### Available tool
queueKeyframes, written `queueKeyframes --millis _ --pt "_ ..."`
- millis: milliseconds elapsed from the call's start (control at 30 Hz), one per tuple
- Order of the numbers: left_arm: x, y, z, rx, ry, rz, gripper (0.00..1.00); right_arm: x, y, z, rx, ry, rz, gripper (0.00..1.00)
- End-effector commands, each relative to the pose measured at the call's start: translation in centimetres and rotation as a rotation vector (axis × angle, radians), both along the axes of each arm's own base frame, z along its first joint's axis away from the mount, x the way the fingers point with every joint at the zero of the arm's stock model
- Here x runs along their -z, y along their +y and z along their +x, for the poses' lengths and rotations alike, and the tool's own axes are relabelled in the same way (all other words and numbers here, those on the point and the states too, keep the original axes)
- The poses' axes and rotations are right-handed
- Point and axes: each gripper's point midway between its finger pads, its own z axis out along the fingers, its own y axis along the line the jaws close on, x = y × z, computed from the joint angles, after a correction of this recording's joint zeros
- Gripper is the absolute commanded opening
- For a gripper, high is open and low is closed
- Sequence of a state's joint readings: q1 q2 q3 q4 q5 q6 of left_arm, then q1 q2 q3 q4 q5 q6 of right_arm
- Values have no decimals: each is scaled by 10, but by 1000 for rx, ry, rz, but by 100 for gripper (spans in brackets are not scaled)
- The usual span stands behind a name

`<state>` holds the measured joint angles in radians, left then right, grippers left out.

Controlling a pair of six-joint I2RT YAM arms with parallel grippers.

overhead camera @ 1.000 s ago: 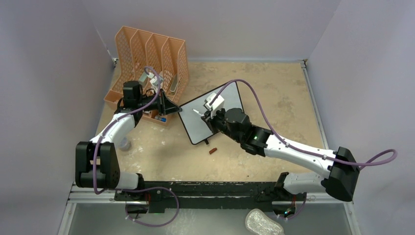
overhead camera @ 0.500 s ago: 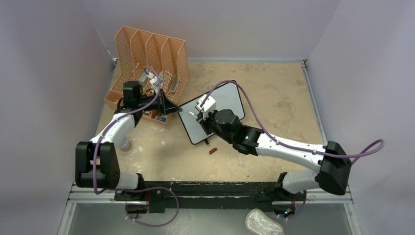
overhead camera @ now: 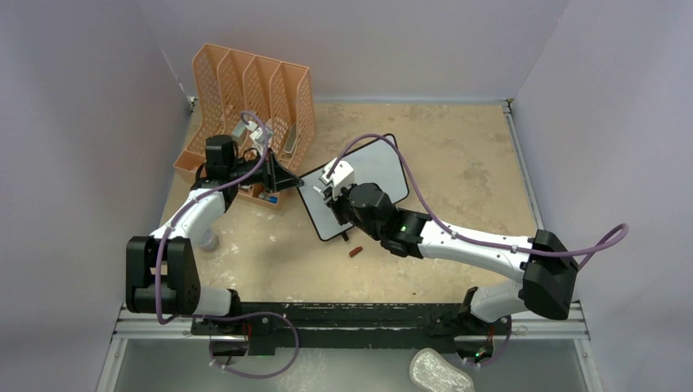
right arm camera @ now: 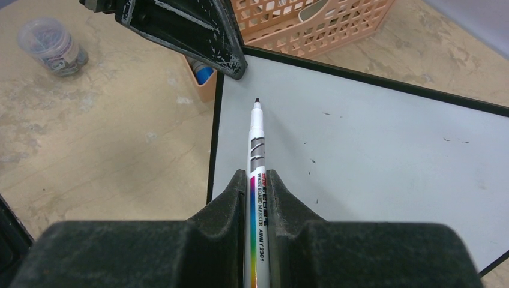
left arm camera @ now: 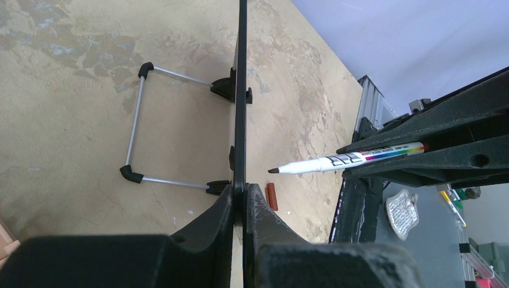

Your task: Write a sentence on the whiteboard

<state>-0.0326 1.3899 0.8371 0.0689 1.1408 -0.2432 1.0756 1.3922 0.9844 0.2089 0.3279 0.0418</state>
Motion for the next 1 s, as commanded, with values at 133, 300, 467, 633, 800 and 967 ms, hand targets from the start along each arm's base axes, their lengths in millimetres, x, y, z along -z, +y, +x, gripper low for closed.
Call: queueKeyframes --millis 133,300,467,633,800,967 --pt "-8 1 -4 15 -28 -7 0 -32 6 11 64 -44 85 0" --pt "-9 0 -4 17 -30 -8 0 -36 7 12 69 -53 101 0" --pt "-9 0 -5 20 -27 -12 0 -36 10 12 61 -54 101 0" --pt "-9 -1 -5 24 -28 -15 0 -36 12 12 60 -54 105 0" --pt "-9 -1 -5 24 -27 -15 0 -37 15 14 61 -57 107 0" --pt "-9 -1 -6 27 -28 -17 0 -36 17 15 64 -59 108 0"
